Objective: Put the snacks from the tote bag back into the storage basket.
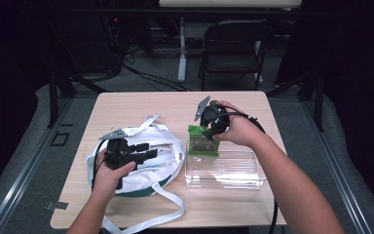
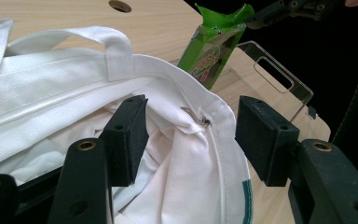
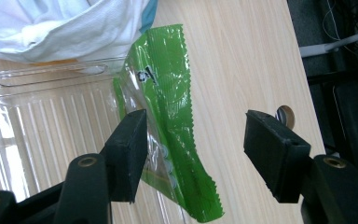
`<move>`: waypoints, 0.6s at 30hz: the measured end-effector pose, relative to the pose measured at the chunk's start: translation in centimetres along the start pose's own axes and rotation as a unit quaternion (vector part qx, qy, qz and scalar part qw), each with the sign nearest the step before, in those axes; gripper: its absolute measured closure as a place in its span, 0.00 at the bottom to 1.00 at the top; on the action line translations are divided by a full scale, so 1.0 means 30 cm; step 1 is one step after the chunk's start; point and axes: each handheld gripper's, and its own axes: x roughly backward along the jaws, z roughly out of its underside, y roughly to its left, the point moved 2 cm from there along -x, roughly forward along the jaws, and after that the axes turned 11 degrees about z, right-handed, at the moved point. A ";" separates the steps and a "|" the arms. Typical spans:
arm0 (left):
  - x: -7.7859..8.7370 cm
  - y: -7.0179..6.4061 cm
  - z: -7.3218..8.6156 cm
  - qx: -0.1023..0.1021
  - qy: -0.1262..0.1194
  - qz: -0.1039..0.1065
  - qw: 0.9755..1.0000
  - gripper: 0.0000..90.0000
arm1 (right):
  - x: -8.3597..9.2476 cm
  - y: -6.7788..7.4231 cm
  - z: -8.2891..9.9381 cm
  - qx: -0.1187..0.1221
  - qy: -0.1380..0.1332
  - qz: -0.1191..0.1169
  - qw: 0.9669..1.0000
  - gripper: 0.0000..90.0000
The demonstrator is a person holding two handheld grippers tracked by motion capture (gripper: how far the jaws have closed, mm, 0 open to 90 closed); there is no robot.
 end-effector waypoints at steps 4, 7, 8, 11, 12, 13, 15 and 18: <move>0.006 0.002 -0.002 0.001 -0.002 -0.001 1.000 0.48 | 0.014 0.006 0.005 -0.001 0.000 0.001 1.000 0.44; 0.012 0.006 -0.002 0.003 -0.005 -0.003 1.000 0.48 | 0.032 0.011 0.008 -0.003 -0.002 0.003 1.000 0.44; 0.014 0.007 -0.002 0.003 -0.004 -0.004 1.000 0.48 | 0.039 0.012 0.008 -0.004 -0.004 0.003 1.000 0.44; 0.019 0.011 -0.002 0.006 -0.008 -0.006 1.000 0.48 | 0.062 0.015 0.011 -0.013 -0.004 0.004 1.000 0.44; 0.021 0.012 -0.003 0.005 -0.009 -0.007 1.000 0.48 | 0.071 0.016 0.012 -0.019 -0.001 0.004 1.000 0.44; 0.022 0.012 -0.003 0.005 -0.009 -0.008 1.000 0.48 | 0.079 0.016 0.013 -0.024 0.003 0.007 1.000 0.45; 0.024 0.011 -0.004 0.006 -0.010 -0.008 1.000 0.48 | 0.095 0.017 0.017 -0.040 0.001 0.012 0.999 0.46; 0.026 0.011 -0.005 0.006 -0.012 -0.008 1.000 0.48 | 0.115 0.022 0.025 -0.067 -0.002 0.010 0.998 0.46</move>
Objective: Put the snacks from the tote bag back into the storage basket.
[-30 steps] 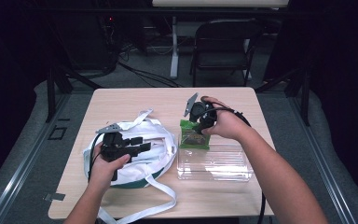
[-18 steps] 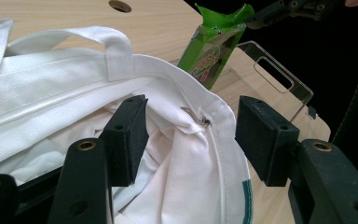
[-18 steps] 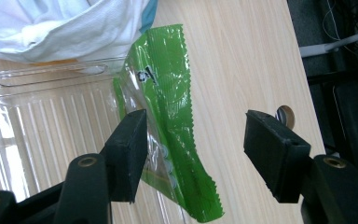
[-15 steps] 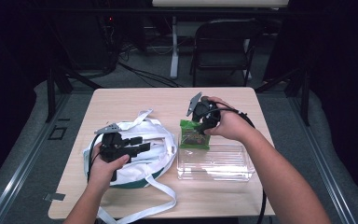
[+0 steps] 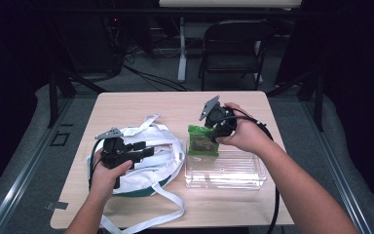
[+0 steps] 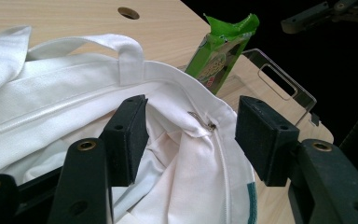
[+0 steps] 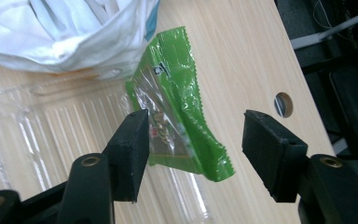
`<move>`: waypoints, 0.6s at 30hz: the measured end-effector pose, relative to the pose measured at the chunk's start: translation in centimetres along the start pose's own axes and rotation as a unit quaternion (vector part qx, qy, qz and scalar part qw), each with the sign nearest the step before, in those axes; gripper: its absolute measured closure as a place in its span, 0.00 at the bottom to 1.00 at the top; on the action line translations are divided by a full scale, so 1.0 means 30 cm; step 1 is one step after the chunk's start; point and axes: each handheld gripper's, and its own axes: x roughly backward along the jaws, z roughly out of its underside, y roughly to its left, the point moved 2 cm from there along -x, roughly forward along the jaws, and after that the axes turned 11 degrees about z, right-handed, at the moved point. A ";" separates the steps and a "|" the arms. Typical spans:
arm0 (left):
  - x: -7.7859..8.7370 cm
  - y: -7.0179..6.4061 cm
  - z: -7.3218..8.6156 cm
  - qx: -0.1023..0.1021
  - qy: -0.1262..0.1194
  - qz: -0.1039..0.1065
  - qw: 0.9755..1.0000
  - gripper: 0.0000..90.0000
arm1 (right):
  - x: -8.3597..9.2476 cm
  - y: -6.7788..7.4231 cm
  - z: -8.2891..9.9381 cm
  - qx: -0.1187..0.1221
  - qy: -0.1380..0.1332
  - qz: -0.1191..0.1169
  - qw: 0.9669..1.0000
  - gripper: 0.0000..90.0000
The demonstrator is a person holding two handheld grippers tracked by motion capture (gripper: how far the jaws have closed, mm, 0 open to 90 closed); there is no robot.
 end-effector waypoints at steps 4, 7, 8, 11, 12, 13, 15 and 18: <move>0.000 0.002 0.001 0.000 0.001 -0.001 1.000 0.48 | 0.013 0.009 0.014 -0.021 0.000 0.005 1.000 0.46; 0.000 0.001 0.001 0.000 0.001 -0.002 1.000 0.48 | 0.018 0.011 0.026 -0.046 -0.005 0.007 0.999 0.46; 0.000 0.001 0.001 0.000 0.001 -0.002 1.000 0.48 | 0.020 0.010 0.032 -0.053 -0.003 0.008 0.999 0.46; 0.000 0.003 0.002 0.000 0.001 -0.002 1.000 0.48 | 0.028 0.014 0.049 -0.078 -0.005 0.009 0.997 0.46; 0.000 0.003 0.002 0.000 0.001 -0.002 1.000 0.48 | 0.031 0.016 0.054 -0.087 -0.007 0.007 0.996 0.46; 0.001 0.003 0.001 0.000 0.001 -0.003 1.000 0.48 | 0.033 0.016 0.059 -0.093 -0.011 0.006 0.996 0.46; 0.001 0.003 0.001 0.000 0.000 -0.003 1.000 0.48 | 0.040 0.017 0.069 -0.100 -0.015 0.005 0.995 0.46; 0.002 0.004 0.001 -0.001 0.000 -0.004 1.000 0.48 | 0.054 0.019 0.086 -0.122 -0.021 0.003 0.992 0.45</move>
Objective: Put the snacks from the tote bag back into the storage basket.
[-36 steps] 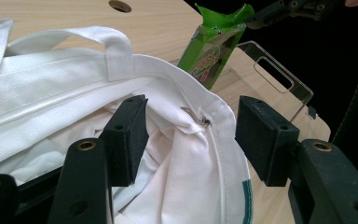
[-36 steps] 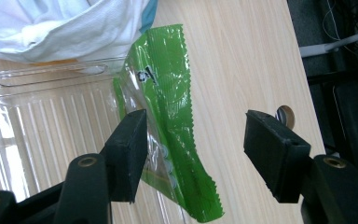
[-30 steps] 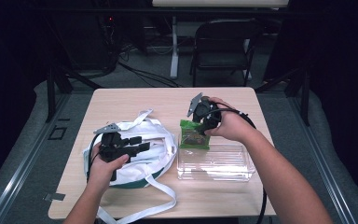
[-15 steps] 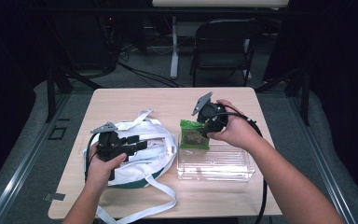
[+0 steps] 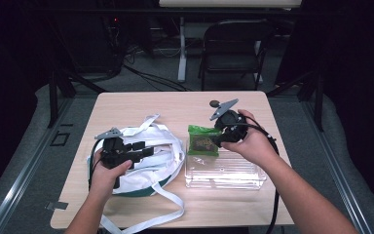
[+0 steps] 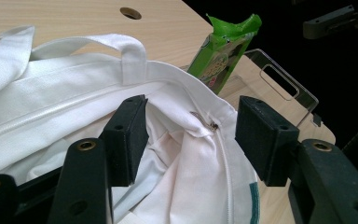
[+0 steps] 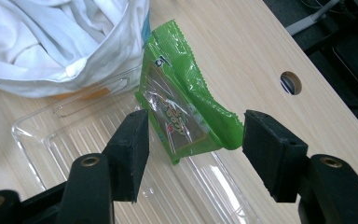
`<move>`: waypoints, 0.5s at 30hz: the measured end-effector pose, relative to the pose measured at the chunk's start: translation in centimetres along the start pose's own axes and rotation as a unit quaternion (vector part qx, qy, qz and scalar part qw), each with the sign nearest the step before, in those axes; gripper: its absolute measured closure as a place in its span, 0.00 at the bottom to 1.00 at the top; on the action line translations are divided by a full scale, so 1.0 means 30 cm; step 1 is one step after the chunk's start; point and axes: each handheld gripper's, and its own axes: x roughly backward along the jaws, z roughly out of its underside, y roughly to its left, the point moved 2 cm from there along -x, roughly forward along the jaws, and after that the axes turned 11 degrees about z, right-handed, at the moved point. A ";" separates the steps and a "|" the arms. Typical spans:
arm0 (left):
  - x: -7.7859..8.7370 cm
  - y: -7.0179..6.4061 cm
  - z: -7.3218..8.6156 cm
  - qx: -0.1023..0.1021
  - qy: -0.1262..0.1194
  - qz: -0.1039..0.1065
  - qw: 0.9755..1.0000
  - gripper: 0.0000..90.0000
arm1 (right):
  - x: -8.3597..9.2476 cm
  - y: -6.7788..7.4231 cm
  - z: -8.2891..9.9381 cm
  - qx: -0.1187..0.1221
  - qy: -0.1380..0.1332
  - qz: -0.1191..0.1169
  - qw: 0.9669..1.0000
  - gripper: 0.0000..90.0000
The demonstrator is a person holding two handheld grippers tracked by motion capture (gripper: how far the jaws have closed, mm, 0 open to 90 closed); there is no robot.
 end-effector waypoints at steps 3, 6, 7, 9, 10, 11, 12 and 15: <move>0.000 0.000 0.000 0.000 0.000 0.000 1.000 0.48 | 0.018 0.000 0.019 -0.018 -0.007 -0.004 1.000 0.45; 0.000 0.001 0.001 0.001 0.000 0.000 1.000 0.48 | 0.039 0.003 0.040 -0.030 -0.011 -0.002 0.999 0.45; -0.001 0.001 0.001 0.002 0.000 0.000 1.000 0.48 | 0.045 0.004 0.047 -0.033 -0.012 -0.002 0.999 0.45; -0.001 0.001 0.002 0.002 0.000 0.000 1.000 0.48 | 0.057 0.005 0.060 -0.040 -0.017 0.001 0.999 0.45; -0.001 0.000 0.002 0.002 0.000 0.000 1.000 0.48 | 0.062 0.006 0.066 -0.040 -0.017 0.002 0.999 0.45; -0.001 0.000 0.001 0.002 0.000 0.000 1.000 0.48 | 0.067 0.008 0.072 -0.040 -0.019 0.005 0.999 0.45; 0.000 0.000 0.001 0.001 0.000 0.000 1.000 0.48 | 0.070 0.011 0.079 -0.043 -0.021 0.006 0.999 0.45; 0.001 -0.001 0.001 0.002 0.000 -0.001 1.000 0.48 | 0.078 0.021 0.102 -0.052 -0.025 0.001 0.998 0.45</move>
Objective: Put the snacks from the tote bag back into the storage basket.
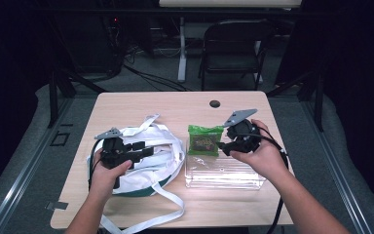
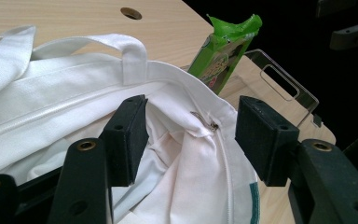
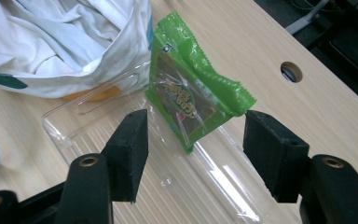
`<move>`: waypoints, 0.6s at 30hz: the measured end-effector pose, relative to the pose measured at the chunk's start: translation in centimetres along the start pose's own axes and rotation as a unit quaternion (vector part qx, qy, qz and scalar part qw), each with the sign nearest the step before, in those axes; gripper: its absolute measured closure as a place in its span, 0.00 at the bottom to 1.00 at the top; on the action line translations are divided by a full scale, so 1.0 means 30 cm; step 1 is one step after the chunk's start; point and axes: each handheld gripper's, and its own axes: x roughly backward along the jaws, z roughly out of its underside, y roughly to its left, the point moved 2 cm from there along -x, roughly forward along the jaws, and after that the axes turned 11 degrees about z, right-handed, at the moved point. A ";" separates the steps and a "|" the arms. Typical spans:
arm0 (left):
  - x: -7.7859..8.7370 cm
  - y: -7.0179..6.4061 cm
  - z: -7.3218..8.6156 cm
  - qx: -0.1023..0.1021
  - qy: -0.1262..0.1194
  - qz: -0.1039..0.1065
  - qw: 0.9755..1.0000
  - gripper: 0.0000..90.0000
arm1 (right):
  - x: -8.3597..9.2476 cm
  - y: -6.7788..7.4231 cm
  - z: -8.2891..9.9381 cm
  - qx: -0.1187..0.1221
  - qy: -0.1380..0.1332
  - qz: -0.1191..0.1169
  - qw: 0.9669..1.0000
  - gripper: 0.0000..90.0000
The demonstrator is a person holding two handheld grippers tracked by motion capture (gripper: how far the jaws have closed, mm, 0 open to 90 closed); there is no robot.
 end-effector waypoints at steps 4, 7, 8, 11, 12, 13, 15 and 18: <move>0.000 0.001 0.001 -0.001 0.000 -0.001 1.000 0.48 | 0.008 0.014 0.037 -0.007 -0.008 0.011 1.000 0.45; 0.000 0.001 0.001 -0.001 0.001 -0.002 1.000 0.48 | 0.014 0.020 0.064 -0.021 -0.017 0.010 1.000 0.45; -0.001 0.001 0.002 -0.001 0.001 -0.002 1.000 0.48 | 0.017 0.021 0.072 -0.024 -0.020 0.010 0.999 0.45; -0.002 0.002 0.003 -0.002 0.003 -0.003 1.000 0.48 | 0.023 0.029 0.098 -0.033 -0.023 0.010 0.999 0.44; -0.004 0.002 0.004 -0.002 0.001 -0.003 1.000 0.48 | 0.024 0.032 0.104 -0.034 -0.025 0.013 0.999 0.44; -0.004 0.002 0.004 -0.002 0.001 -0.004 1.000 0.48 | 0.025 0.035 0.115 -0.034 -0.025 0.017 0.999 0.44; -0.004 0.001 0.004 -0.002 0.001 -0.004 1.000 0.48 | 0.026 0.042 0.130 -0.038 -0.028 0.020 0.999 0.44; -0.003 0.002 0.004 -0.003 0.002 -0.005 1.000 0.48 | 0.024 0.056 0.161 -0.041 -0.029 0.024 0.998 0.44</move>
